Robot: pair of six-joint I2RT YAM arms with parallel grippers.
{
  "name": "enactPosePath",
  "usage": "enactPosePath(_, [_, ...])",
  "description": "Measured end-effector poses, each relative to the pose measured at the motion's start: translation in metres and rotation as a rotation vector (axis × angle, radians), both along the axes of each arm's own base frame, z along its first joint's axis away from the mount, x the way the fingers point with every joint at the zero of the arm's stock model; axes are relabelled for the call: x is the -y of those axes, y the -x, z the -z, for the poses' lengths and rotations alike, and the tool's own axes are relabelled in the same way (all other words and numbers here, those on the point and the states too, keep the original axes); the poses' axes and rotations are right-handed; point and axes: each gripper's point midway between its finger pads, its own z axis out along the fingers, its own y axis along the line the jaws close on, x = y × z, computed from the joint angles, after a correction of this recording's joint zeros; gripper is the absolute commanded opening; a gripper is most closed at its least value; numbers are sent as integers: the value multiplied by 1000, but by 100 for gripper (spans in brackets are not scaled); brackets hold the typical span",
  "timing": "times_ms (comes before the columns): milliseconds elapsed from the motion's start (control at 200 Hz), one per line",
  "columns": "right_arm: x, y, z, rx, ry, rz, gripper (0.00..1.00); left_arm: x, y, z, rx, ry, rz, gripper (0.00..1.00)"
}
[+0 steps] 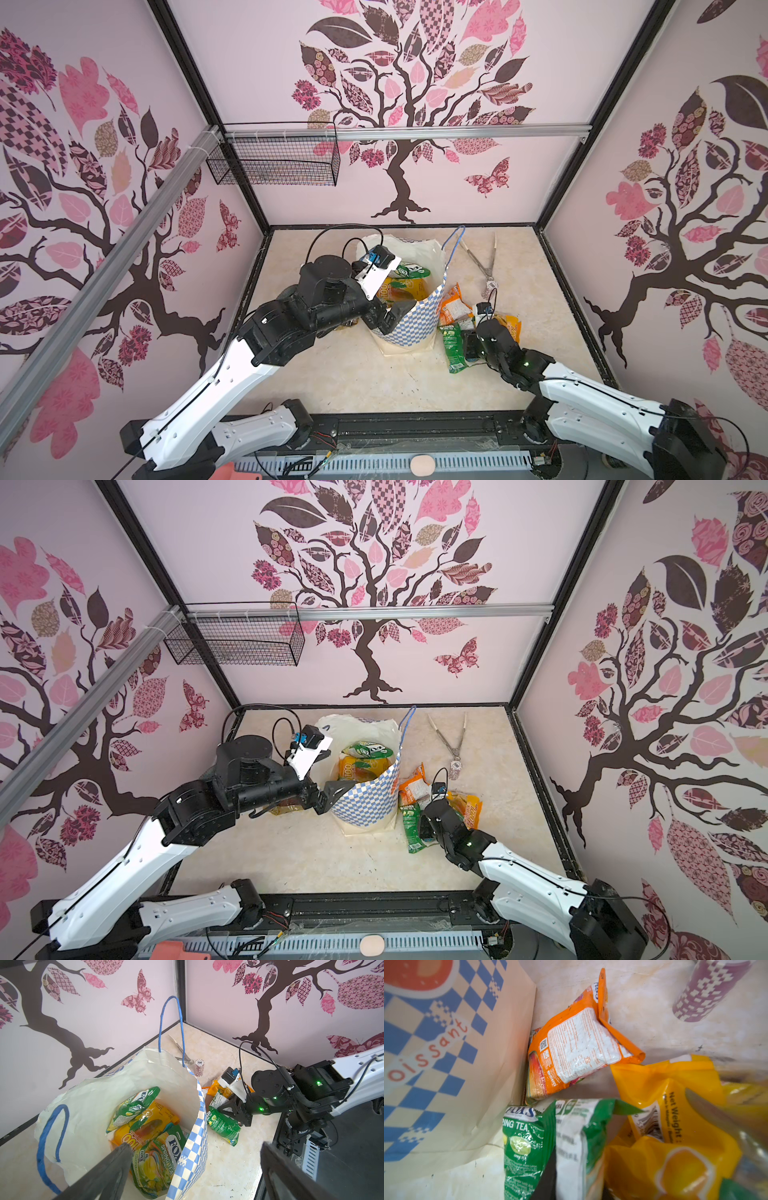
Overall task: Take the snacks out of the paper bag
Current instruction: Place the snack at the center of the table.
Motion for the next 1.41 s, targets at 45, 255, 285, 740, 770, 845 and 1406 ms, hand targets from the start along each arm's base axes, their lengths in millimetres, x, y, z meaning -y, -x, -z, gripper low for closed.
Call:
enactPosePath(45, [5,-5,3,-7,9,19,30,-1,0,1,-2,-4,-3,98])
enactPosePath(255, [8,-8,12,-45,15,19,61,-3,-1,3,-4,-12,-18,98])
enactPosePath(285, [7,-8,12,-48,13,17,64,-4,-1,3,-4,-13,-19,98])
enactPosePath(740, [3,-20,-83,126,-97,29,80,-4,-2,3,-5,-15,-21,98])
enactPosePath(770, [3,-21,-92,144,-103,34,81,-4,-2,3,-5,-15,-21,98])
enactPosePath(845, [5,-24,-119,195,-117,44,89,-4,-2,3,-5,-15,-21,98])
enactPosePath(1406, [0,-29,-309,555,-235,-15,100,-19,2,-12,34,20,-62,98])
